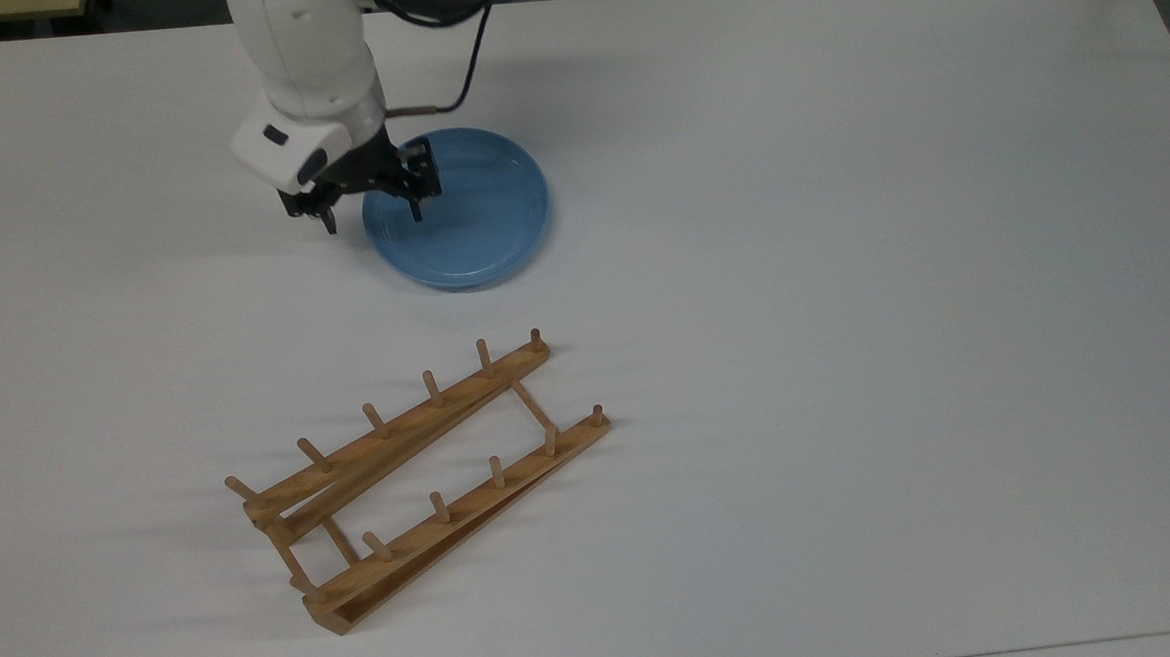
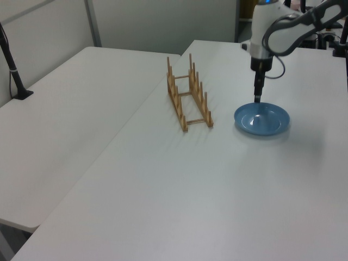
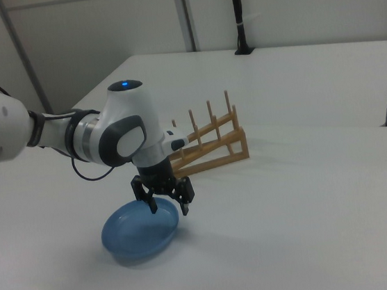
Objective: Place plate in plate rack
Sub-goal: 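Lower the gripper onto the plate rim and close on it, then lift the plate by its rim, tilting it upright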
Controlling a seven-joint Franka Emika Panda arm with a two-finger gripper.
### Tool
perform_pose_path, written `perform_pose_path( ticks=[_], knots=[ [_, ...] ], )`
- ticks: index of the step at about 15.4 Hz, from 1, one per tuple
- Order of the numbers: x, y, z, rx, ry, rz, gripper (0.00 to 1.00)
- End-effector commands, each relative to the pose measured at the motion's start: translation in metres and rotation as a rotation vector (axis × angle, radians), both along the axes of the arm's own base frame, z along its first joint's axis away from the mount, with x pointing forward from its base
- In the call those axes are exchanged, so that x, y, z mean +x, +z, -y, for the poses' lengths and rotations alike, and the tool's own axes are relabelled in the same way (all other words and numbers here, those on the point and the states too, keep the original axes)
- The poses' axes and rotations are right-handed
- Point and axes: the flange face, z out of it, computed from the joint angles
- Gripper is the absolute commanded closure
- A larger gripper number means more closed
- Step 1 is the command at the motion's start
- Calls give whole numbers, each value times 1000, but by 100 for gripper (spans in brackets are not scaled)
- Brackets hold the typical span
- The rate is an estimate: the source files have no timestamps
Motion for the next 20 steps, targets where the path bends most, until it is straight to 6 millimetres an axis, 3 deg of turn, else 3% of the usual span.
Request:
perform_pose_path(
  ticks=[1, 3, 8, 13, 15, 18, 20],
  knots=[
    [5, -15, -12, -24, -81, 8, 27],
    [5, -16, -13, -24, -88, 6, 47],
    [5, -18, -12, -24, -102, 3, 77],
    [5, -23, -10, -48, -85, -5, 80],
    [5, -26, -10, -48, -85, -8, 100],
    [7, -20, -9, -48, -87, 3, 100],
    [11, -4, -10, -51, -84, 32, 100]
  ],
)
